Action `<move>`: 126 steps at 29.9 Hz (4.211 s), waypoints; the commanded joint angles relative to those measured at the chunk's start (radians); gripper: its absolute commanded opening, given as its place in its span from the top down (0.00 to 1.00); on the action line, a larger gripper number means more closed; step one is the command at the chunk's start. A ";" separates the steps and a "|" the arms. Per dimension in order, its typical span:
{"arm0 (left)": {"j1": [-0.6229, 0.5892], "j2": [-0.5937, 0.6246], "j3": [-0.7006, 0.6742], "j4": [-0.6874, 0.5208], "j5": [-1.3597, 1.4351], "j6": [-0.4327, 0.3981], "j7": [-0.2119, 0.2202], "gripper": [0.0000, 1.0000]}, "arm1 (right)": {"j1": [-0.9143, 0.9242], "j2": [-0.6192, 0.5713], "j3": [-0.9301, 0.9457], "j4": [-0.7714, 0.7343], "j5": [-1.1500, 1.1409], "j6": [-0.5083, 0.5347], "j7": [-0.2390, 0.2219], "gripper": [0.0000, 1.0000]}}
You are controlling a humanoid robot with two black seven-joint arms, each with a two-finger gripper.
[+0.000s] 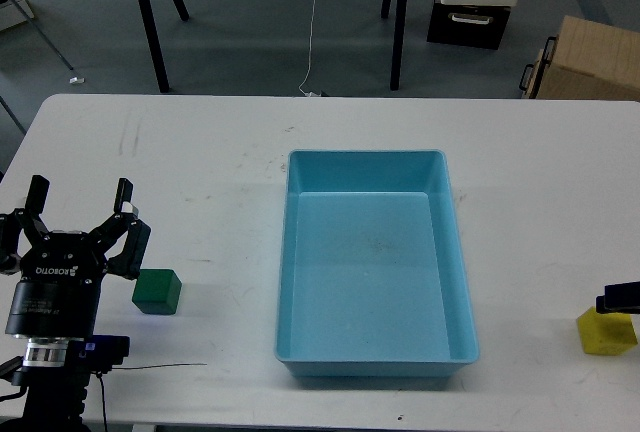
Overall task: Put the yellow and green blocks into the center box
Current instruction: 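Move the right gripper down onto the yellow cube and grasp it, then carry the yellow cube into the blue tray and release it, then lift the right gripper away from the tray and retract it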
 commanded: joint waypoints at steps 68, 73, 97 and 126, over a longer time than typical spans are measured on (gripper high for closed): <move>-0.012 -0.044 0.028 0.013 0.078 0.000 -0.007 0.00 | 0.640 0.935 -0.471 -0.403 0.672 -0.174 -0.050 0.00; -0.015 -0.044 0.029 0.013 0.080 0.000 -0.004 0.00 | 0.656 0.874 -0.407 -0.440 0.764 -0.174 -0.047 0.00; -0.070 -0.040 0.043 0.040 0.084 0.000 -0.001 0.00 | 0.175 0.717 0.854 -0.951 1.158 -0.108 -0.010 0.00; -0.104 -0.032 0.037 0.037 0.086 0.000 -0.013 0.00 | -1.241 1.047 1.563 -0.055 1.325 0.000 0.074 0.00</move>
